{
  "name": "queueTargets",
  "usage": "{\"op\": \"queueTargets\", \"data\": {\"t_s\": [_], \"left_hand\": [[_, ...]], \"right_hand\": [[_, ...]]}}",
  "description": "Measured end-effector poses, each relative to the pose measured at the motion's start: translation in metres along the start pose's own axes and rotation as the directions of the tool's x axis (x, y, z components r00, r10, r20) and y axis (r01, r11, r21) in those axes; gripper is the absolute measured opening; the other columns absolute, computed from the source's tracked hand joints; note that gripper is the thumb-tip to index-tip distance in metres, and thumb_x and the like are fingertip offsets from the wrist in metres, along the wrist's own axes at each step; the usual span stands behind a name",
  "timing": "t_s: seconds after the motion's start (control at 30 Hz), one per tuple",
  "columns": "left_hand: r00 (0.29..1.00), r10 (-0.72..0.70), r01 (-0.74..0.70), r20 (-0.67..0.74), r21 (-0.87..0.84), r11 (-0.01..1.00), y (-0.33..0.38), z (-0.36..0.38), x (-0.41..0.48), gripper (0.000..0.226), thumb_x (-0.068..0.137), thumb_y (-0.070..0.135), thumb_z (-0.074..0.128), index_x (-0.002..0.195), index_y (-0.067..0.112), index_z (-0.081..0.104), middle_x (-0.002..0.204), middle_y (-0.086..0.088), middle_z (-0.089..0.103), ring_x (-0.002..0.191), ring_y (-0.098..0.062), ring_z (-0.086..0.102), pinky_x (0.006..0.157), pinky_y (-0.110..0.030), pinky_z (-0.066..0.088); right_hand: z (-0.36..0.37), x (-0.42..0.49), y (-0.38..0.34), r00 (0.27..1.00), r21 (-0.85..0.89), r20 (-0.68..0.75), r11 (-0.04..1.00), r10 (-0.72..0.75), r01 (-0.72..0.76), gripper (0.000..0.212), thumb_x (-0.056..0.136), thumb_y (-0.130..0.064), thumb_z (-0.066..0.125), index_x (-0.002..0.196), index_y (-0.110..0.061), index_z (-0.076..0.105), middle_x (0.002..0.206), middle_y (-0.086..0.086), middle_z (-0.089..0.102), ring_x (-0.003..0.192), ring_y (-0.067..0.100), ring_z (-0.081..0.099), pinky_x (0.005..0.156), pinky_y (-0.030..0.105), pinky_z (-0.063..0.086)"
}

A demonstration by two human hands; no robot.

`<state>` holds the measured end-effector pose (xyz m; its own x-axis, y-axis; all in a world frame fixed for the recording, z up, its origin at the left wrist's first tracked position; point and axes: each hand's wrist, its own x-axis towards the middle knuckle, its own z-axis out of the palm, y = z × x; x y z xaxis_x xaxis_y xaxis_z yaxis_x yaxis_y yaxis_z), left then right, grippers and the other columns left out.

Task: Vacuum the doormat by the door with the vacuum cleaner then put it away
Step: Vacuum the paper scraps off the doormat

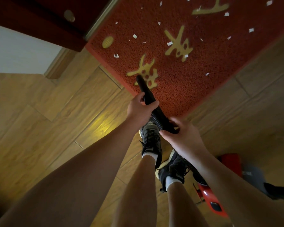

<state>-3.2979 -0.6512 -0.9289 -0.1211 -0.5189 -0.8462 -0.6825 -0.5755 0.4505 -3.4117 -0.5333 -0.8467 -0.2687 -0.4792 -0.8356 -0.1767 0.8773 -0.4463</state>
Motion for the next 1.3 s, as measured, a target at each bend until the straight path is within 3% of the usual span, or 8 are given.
{"op": "queueTargets", "data": {"t_s": [0.23,0.3,0.37,0.5,0.6,0.83,1.17,1.3], "left_hand": [[1.0,0.025,-0.025,-0.014,0.003,1.0,0.015,-0.008,-0.001,0.074,0.089,0.041,0.077,0.153,0.025,0.044,0.134,0.004,0.058,0.097,-0.008,0.064,0.073,-0.028,0.056],[0.999,0.044,-0.044,-0.029,0.0,0.999,0.025,-0.014,0.0,0.074,0.089,0.041,0.077,0.153,0.025,0.044,0.129,0.006,0.06,0.092,-0.005,0.064,0.073,-0.031,0.059],[0.997,0.053,-0.054,-0.05,-0.011,0.998,0.036,-0.02,0.001,0.074,0.089,0.04,0.077,0.153,0.023,0.044,0.124,0.007,0.061,0.091,-0.006,0.064,0.078,-0.035,0.061],[0.993,0.076,-0.078,-0.095,-0.027,0.997,0.055,-0.032,0.006,0.072,0.089,0.038,0.078,0.151,0.021,0.048,0.136,0.004,0.06,0.102,-0.008,0.059,0.066,-0.011,0.04],[0.989,0.072,-0.079,-0.126,-0.052,0.996,0.064,-0.036,0.009,0.07,0.088,0.037,0.078,0.15,0.02,0.049,0.124,0.007,0.061,0.104,-0.012,0.06,0.065,-0.012,0.038],[0.982,0.051,-0.059,-0.18,-0.042,0.997,0.074,-0.035,0.02,0.074,0.086,0.041,0.079,0.15,0.02,0.05,0.144,0.001,0.059,0.122,-0.018,0.06,0.086,-0.026,0.047],[0.973,-0.058,0.022,-0.224,-0.16,0.987,0.097,-0.029,0.027,0.076,0.088,0.035,0.08,0.153,0.016,0.046,0.143,-0.002,0.059,0.107,-0.013,0.06,0.081,-0.026,0.048],[0.965,-0.099,0.056,-0.243,-0.178,0.982,0.103,-0.032,0.033,0.076,0.086,0.033,0.081,0.151,0.014,0.047,0.139,-0.004,0.062,0.105,-0.014,0.061,0.078,-0.024,0.048]], "right_hand": [[-0.005,0.001,-0.015,1.0,0.04,-0.027,0.999,-0.004,0.005,0.026,0.086,-0.034,0.073,0.111,-0.031,0.065,0.078,-0.004,0.072,0.067,0.012,0.069,0.067,0.042,0.06],[-0.009,0.005,-0.022,0.999,0.04,-0.031,0.999,-0.023,0.025,0.028,0.086,-0.034,0.073,0.113,-0.029,0.065,0.08,-0.004,0.072,0.07,0.013,0.07,0.069,0.043,0.06],[-0.014,0.009,-0.031,0.999,0.035,-0.025,0.999,-0.04,0.041,0.033,0.087,-0.032,0.073,0.119,-0.027,0.065,0.082,-0.006,0.071,0.071,0.009,0.07,0.068,0.037,0.061],[-0.021,0.017,-0.049,0.994,0.026,-0.048,0.995,-0.099,0.1,0.02,0.087,-0.029,0.074,0.102,-0.031,0.061,0.075,-0.011,0.066,0.07,0.005,0.066,0.057,0.018,0.051],[-0.022,0.023,-0.056,0.989,0.01,-0.05,0.99,-0.136,0.137,0.015,0.087,-0.029,0.073,0.095,-0.025,0.062,0.069,-0.007,0.065,0.062,0.01,0.064,0.052,0.025,0.049],[-0.031,0.039,-0.063,0.987,0.012,-0.021,0.987,-0.16,0.16,0.011,0.087,-0.03,0.073,0.094,-0.026,0.066,0.069,-0.004,0.066,0.061,0.011,0.062,0.053,0.029,0.048],[-0.054,0.064,-0.08,0.981,-0.071,0.073,0.98,-0.179,0.184,0.016,0.087,-0.033,0.071,0.088,-0.02,0.062,0.064,0.003,0.065,0.052,0.016,0.061,0.05,0.034,0.05],[-0.061,0.075,-0.086,0.967,-0.132,0.115,0.961,-0.227,0.242,0.023,0.087,-0.035,0.072,0.076,-0.027,0.053,0.059,-0.002,0.059,0.047,0.009,0.053,0.047,0.025,0.042]]}}
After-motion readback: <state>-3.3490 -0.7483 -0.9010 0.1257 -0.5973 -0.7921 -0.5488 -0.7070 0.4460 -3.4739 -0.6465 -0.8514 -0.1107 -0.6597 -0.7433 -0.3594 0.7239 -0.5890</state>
